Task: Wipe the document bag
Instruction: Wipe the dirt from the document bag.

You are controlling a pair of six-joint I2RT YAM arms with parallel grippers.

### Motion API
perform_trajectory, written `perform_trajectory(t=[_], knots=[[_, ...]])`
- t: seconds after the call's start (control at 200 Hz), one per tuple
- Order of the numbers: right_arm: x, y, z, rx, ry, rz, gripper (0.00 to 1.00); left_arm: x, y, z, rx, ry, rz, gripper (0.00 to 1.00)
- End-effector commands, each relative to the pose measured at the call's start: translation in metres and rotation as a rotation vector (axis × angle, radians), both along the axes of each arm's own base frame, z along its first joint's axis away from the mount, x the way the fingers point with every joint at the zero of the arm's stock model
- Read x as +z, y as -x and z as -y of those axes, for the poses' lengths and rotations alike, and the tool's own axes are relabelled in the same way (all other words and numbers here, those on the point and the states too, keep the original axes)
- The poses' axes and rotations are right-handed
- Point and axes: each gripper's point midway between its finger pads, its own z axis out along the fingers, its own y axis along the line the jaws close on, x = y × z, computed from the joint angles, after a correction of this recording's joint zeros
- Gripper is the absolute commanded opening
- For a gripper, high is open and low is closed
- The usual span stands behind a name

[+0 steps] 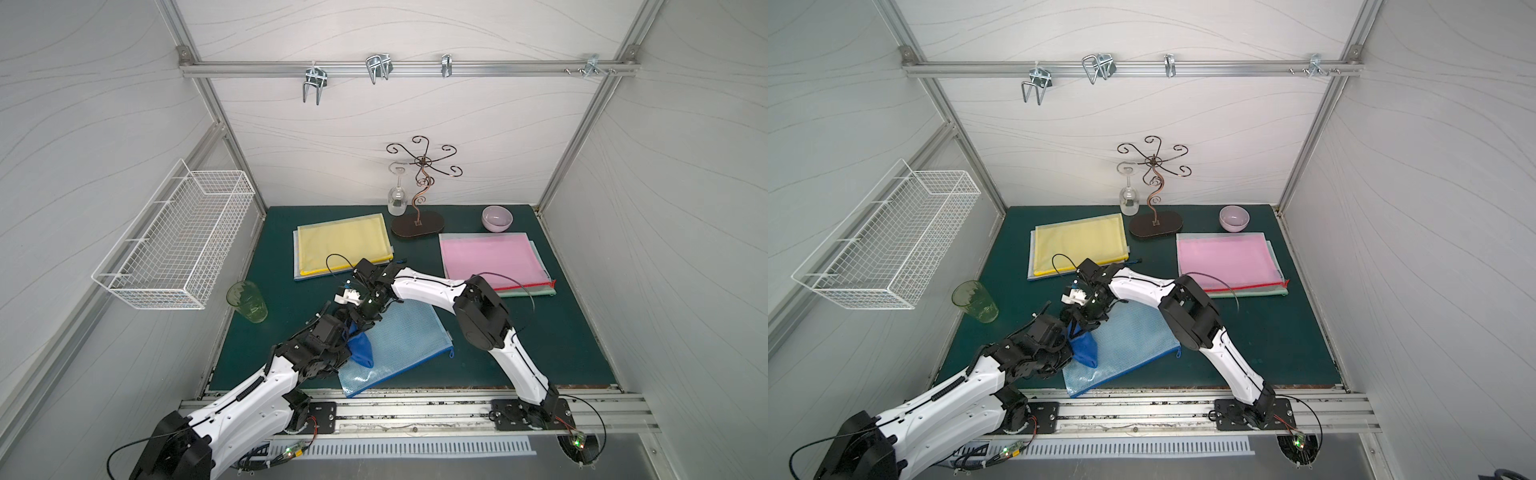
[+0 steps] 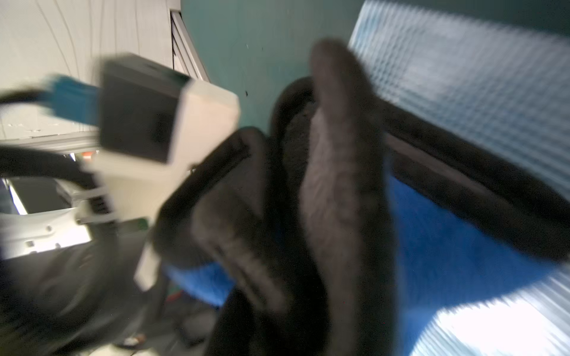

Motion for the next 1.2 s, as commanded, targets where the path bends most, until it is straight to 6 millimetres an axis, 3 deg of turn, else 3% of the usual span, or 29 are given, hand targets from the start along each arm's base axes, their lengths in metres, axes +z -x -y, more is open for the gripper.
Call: perform_trajectory(t=[0.0,0.1,0.215,0.36,0.475,0.535,0.59,0.64,0.755,0.85,0.945,1.001,1.066,1.196], knots=[[-0.009,0.007,-0.008,0.008,-0.003,-0.082,0.0,-0.014,0.009,-0.008,0.064,0.001,-0.055,0.0],[-0.03,-0.024,0.019,-0.056,0.13,0.037,0.0,-0.018,0.012,-0.01,0.074,0.003,-0.072,0.0],[-0.044,-0.07,0.071,-0.202,0.26,0.101,0.0,-0.025,0.012,-0.01,0.088,0.023,-0.085,0.0],[-0.044,-0.105,0.13,-0.303,0.394,0.202,0.0,-0.032,0.009,-0.008,0.09,0.04,-0.103,0.0],[-0.045,-0.132,0.197,-0.315,0.677,0.442,0.0,-0.032,0.003,-0.004,0.066,0.036,-0.112,0.0],[-0.035,-0.138,0.216,-0.293,0.74,0.546,0.0,-0.032,0.001,-0.001,0.05,0.036,-0.119,0.0],[-0.024,-0.132,0.213,-0.266,0.703,0.562,0.0,-0.033,-0.001,0.001,0.04,0.036,-0.122,0.0],[-0.011,-0.114,0.191,-0.219,0.583,0.513,0.0,-0.034,-0.002,0.002,0.04,0.037,-0.124,0.0],[0.014,-0.031,0.126,-0.016,0.293,0.219,0.0,-0.035,-0.003,0.002,0.04,0.03,-0.13,0.0],[0.004,0.009,0.097,0.012,0.218,0.035,0.0,-0.036,-0.002,-0.001,0.042,0.017,-0.138,0.0],[-0.016,0.024,0.078,-0.042,0.174,-0.129,0.0,-0.038,0.002,-0.004,0.052,0.002,-0.155,0.0],[-0.033,0.024,0.08,-0.068,0.209,-0.161,0.0,-0.038,0.004,-0.006,0.061,-0.002,-0.158,0.0],[-0.051,0.015,0.095,-0.105,0.285,-0.121,0.0,-0.039,0.006,-0.008,0.069,-0.005,-0.158,0.0],[-0.065,-0.028,0.171,-0.234,0.493,0.036,0.0,-0.039,0.006,-0.009,0.063,-0.013,-0.154,0.0]])
